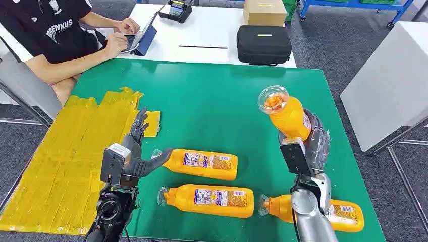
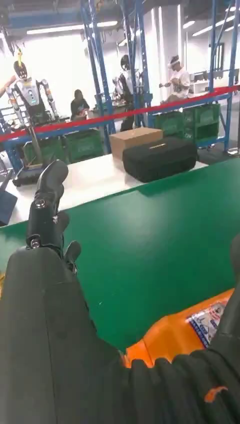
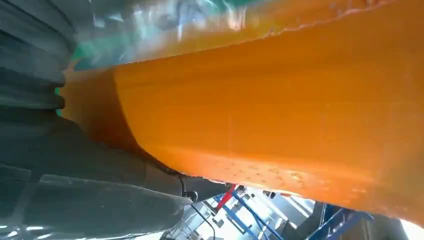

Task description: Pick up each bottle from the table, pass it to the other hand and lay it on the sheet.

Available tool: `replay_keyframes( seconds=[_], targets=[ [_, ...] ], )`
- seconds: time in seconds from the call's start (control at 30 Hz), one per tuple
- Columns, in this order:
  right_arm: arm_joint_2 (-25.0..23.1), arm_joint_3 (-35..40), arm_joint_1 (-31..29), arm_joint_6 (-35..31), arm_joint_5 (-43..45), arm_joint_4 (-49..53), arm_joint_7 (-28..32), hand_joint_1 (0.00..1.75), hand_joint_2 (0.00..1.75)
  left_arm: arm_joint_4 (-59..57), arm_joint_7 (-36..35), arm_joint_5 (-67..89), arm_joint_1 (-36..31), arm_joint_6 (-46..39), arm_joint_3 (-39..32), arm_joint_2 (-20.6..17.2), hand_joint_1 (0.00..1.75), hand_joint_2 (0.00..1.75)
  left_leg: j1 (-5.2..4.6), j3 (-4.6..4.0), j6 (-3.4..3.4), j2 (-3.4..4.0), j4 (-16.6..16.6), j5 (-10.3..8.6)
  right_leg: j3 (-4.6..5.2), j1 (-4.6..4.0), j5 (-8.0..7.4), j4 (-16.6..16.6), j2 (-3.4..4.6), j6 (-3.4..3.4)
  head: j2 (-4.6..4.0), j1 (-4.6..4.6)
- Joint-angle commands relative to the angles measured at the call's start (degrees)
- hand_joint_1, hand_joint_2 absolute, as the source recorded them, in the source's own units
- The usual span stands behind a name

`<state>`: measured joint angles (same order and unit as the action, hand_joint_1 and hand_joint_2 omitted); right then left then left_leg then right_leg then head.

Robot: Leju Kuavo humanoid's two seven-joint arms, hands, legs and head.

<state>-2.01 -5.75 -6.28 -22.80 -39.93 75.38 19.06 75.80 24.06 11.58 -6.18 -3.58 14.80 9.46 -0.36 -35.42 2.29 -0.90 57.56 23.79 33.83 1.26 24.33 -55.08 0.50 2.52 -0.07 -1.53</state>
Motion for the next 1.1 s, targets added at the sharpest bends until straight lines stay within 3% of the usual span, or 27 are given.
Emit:
replay_keyframes(
  seconds=[0.03,0.2,0.4,0.63,0.87,1.1],
  targets=[
    [-4.3,2.6,-2.0,1.1,6.7,1.3,1.8,1.75,1.75,-0.6,-0.4,0.5,-3.1,1.0,3.9,-2.2,0.0,1.75,0.03,0.27,-0.17,0.2,0.0,0.14,-0.2,-0.05,0.09,0.0,0.09,-0.17,0.0,0.0],
    [-6.2,11.2,-5.4,6.0,15.0,-4.0,3.3,1.75,1.75,0.3,-0.6,-0.2,-6.1,2.1,9.5,-3.2,0.0,1.75,0.07,0.28,-0.2,0.38,0.1,0.17,-0.18,-0.09,0.07,-0.1,0.26,-0.19,0.0,0.0],
    [-5.7,12.7,-6.0,5.2,16.0,-5.2,3.6,1.75,1.75,0.5,-1.1,-0.7,-6.5,2.1,10.4,-3.5,0.0,1.75,0.08,0.24,-0.14,0.21,0.0,0.09,-0.21,-0.1,0.04,0.0,0.11,-0.12,0.0,0.0],
    [-8.1,20.6,-11.9,9.3,19.7,-14.6,5.1,1.75,1.75,-0.4,-2.2,-6.0,-10.4,5.1,13.0,-3.2,0.0,1.75,0.08,0.24,-0.17,0.3,0.0,0.1,-0.19,-0.09,0.02,0.0,0.22,-0.15,0.0,0.0],
    [-8.3,20.8,-12.0,9.4,19.7,-14.7,5.0,1.75,1.75,-0.4,-2.2,-6.1,-10.5,5.1,13.0,-3.1,0.0,1.75,0.08,0.29,-0.18,0.33,0.0,0.12,-0.23,-0.09,0.04,0.0,0.23,-0.17,0.0,0.0],
    [-9.1,27.9,-13.7,9.9,19.9,-18.7,4.5,1.75,1.75,1.8,-2.8,-8.7,-10.8,4.2,14.3,-3.6,0.0,1.75,0.09,0.18,-0.12,0.21,0.0,0.05,-0.15,-0.09,0.02,0.0,0.14,-0.1,0.0,0.0]
  ],
)
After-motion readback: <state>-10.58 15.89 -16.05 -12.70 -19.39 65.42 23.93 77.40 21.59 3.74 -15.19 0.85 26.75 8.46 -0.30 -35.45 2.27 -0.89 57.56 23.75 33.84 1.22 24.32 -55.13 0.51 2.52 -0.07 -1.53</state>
